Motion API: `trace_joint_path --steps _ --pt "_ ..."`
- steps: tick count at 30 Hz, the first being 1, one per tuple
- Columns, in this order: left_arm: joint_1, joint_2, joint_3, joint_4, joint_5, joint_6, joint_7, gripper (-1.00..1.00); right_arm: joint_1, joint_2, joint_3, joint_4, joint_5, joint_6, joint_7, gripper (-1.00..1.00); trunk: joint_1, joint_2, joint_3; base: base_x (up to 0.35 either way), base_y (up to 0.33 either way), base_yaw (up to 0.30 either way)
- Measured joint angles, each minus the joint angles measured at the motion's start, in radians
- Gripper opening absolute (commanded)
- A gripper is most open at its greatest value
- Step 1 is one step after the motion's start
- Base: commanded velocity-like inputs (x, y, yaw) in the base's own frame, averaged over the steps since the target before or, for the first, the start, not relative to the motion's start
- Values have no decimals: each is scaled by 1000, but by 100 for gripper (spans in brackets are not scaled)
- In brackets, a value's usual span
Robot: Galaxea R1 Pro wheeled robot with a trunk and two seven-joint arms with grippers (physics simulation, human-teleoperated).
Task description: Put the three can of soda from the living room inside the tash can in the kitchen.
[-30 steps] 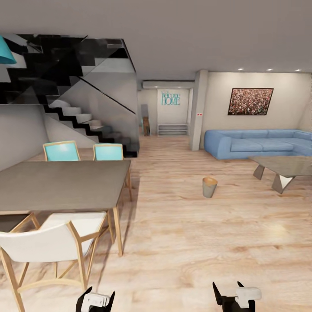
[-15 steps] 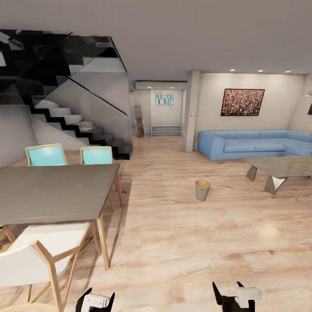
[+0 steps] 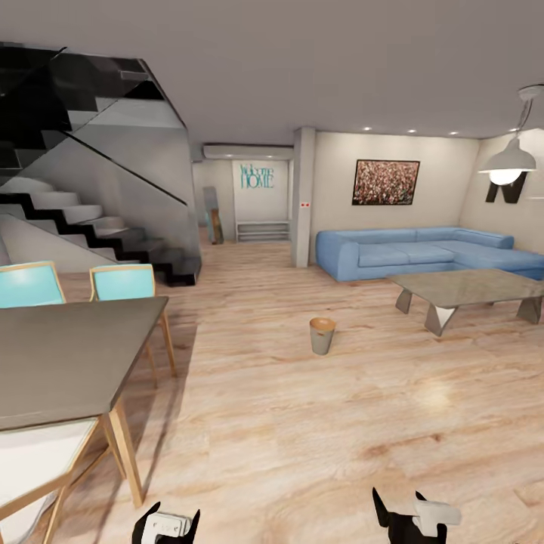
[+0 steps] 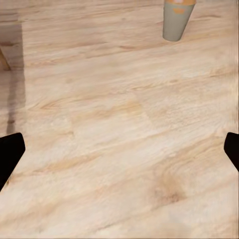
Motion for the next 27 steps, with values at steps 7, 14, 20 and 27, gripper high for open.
trace_joint_path --steps 7,14,20,27 --pt "0 0 0 0 0 0 0 100 0 -5 2 0 7 0 2 100 0 0 6 189 -235 -197" --pt "0 0 0 0 0 0 0 100 0 -7 3 1 10 0 2 100 0 0 9 185 -217 -73" --pt "0 0 1 0 0 0 -4 100 0 -8 4 1 11 0 2 100 0 0 10 208 -73 -16" --pt "0 0 1 0 0 0 -4 100 0 -9 4 1 13 0 2 100 0 0 10 218 -8 -2"
